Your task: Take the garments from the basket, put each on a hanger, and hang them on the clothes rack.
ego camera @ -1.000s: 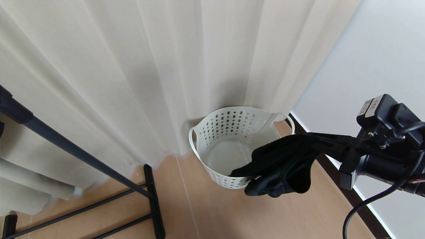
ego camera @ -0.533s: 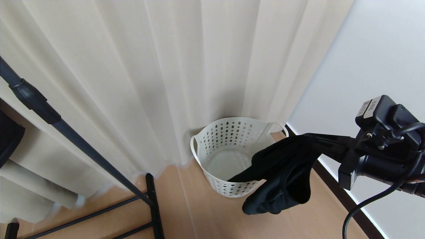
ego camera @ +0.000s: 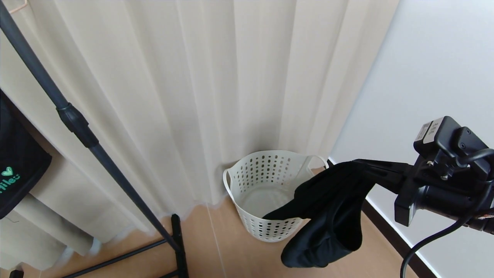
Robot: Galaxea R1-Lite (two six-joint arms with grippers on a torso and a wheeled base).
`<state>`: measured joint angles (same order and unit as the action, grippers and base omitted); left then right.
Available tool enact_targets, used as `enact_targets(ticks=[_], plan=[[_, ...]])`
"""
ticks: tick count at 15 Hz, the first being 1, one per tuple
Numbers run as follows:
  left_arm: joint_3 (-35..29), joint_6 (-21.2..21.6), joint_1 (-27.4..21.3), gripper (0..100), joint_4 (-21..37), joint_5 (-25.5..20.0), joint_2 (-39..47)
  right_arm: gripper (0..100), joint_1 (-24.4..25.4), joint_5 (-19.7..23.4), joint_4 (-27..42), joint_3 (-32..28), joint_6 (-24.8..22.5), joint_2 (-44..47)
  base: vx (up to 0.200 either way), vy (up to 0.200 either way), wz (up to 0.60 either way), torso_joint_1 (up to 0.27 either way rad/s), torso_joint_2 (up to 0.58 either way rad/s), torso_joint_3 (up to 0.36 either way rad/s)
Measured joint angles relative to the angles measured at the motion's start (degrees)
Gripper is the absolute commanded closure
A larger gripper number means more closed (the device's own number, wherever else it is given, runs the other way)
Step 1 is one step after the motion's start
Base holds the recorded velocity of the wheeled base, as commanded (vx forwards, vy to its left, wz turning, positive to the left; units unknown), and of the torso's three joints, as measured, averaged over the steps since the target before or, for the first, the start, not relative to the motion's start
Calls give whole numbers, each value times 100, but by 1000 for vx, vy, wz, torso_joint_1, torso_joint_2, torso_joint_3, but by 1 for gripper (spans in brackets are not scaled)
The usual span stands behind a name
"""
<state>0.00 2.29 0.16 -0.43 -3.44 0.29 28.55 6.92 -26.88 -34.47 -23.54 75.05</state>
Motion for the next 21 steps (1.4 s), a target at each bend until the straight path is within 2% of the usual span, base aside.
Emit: enact_targets(ticks=[4,9,21], plan=[[0,0,-2,0,0,0,0,100,5,0,-341,99,0,11,0,0,0,2,-1,203],[0,-2,-2,0,7,2,0,100,9,-6,-344,123,0,12,0,0,0,4,-25,174],[0,-11,-5,0,2,11,-2,100,-11,-23,-350,91,-2,34,0,0,0,93,-427,-311]])
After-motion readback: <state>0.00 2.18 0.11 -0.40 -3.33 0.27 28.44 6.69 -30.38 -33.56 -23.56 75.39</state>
